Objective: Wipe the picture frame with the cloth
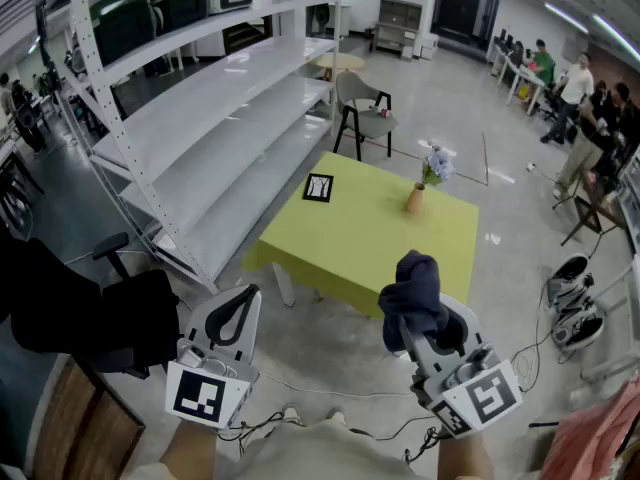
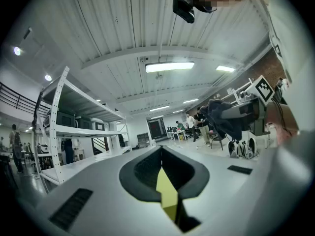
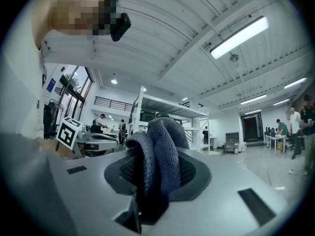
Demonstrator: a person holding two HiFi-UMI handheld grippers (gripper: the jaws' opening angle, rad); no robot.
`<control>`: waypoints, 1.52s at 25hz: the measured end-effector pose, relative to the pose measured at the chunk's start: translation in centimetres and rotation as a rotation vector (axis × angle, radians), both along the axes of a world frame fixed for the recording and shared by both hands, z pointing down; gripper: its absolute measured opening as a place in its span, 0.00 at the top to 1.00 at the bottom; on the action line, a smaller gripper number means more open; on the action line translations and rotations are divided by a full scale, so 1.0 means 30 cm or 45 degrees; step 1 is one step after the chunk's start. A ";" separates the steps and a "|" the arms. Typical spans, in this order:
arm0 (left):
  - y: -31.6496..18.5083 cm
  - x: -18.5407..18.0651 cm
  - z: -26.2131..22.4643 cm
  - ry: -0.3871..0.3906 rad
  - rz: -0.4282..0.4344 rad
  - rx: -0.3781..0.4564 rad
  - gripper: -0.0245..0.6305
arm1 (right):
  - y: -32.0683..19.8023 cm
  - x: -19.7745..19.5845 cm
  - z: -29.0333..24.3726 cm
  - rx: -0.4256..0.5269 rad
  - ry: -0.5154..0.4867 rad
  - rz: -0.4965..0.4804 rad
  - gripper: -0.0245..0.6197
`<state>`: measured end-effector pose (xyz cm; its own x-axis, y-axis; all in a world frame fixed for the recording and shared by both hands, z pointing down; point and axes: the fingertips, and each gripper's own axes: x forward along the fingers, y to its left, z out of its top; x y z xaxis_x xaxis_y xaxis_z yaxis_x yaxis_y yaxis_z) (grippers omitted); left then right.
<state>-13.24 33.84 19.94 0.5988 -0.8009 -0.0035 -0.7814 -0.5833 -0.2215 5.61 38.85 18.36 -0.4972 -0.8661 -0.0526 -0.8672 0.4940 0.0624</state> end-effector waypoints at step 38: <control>0.022 0.274 0.068 -0.077 -0.036 0.031 0.95 | -0.011 0.253 0.142 -0.030 -0.019 -0.097 0.78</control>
